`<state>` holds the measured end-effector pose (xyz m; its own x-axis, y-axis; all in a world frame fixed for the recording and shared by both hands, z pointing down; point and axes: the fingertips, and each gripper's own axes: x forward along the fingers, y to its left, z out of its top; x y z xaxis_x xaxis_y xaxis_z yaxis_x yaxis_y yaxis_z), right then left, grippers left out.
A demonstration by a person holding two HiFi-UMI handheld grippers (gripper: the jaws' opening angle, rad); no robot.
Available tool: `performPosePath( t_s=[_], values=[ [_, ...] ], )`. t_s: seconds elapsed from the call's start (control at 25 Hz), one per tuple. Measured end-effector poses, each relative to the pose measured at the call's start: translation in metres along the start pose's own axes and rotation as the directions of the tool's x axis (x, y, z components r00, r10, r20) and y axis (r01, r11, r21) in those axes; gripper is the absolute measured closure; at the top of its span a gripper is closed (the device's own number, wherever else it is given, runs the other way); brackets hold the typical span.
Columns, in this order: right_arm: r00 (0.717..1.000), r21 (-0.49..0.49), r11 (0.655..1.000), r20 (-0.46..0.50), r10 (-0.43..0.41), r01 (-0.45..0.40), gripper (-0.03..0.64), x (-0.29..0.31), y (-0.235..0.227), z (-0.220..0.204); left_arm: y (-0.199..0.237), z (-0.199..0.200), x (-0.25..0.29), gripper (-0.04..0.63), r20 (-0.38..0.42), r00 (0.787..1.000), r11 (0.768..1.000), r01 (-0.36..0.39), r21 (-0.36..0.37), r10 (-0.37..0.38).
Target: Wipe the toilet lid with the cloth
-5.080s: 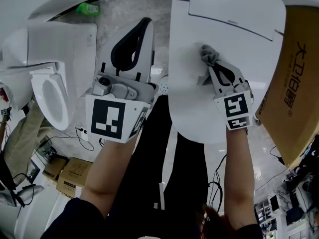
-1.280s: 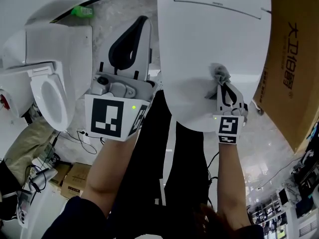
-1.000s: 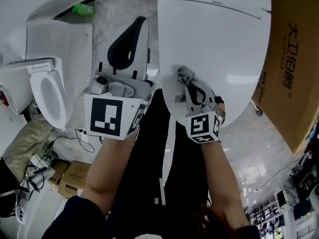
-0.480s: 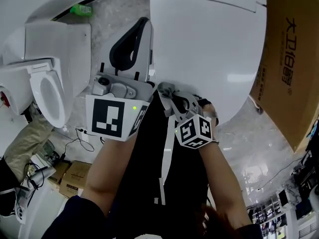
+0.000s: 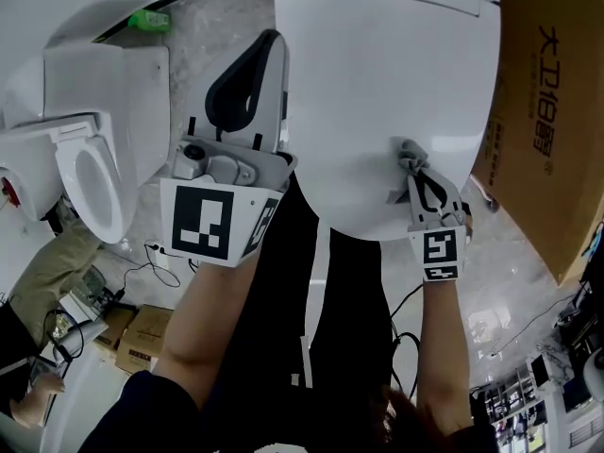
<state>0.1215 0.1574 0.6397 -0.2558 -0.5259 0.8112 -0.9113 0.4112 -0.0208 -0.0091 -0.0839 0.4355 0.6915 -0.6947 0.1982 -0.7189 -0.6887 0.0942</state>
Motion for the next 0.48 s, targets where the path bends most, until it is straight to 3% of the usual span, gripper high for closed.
performPosePath(
  t_s=[0.08,0.24,0.4,0.48],
  values=[
    [0.995,0.093,0.991,-0.012,-0.096,0.097,0.584,-0.013,-0.033,-0.018,-0.001,0.000,0.001,0.575,-0.001,1.000,1.000,0.002,0.002,-0.002],
    [0.973,0.286,0.930,-0.051,-0.225,0.230,0.584,-0.038,-0.070,-0.058,-0.002,0.000,0.002,0.575,0.001,1.000,1.000,0.006,-0.002,-0.006],
    [0.967,0.306,0.918,-0.082,-0.241,0.255,0.584,-0.046,-0.063,-0.070,-0.004,-0.002,0.002,0.575,-0.002,1.000,1.000,0.011,-0.004,-0.011],
    [0.973,0.291,0.928,-0.079,-0.218,0.231,0.584,-0.043,-0.050,-0.065,-0.005,-0.003,0.003,0.575,-0.003,1.000,1.000,0.012,-0.005,-0.012]
  ],
)
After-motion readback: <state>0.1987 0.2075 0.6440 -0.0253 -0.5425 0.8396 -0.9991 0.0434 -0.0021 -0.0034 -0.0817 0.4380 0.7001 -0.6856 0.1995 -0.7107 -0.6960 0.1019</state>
